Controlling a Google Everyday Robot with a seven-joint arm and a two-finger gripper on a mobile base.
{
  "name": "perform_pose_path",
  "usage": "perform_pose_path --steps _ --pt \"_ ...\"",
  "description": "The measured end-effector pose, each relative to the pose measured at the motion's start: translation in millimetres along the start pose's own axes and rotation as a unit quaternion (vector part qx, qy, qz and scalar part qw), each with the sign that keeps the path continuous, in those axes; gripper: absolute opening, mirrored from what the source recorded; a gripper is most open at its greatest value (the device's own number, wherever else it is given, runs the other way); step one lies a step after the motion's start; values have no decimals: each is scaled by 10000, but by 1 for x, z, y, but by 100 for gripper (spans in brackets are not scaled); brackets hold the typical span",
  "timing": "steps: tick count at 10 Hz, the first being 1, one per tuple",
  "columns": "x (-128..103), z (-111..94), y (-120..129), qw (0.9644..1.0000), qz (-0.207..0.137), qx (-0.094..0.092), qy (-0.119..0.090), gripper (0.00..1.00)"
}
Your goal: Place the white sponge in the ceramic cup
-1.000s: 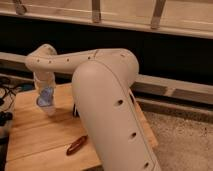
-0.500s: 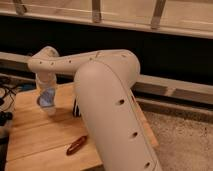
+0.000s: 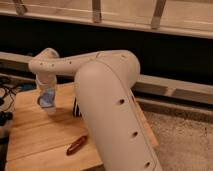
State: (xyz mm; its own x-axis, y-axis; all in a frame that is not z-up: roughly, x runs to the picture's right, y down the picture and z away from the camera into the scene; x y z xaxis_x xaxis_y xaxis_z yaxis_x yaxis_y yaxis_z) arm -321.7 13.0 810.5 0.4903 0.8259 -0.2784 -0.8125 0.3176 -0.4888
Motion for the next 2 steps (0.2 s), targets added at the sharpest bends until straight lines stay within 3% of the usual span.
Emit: perform_pose_path --steps 2 --pt "2 3 -1 10000 4 -13 1 5"
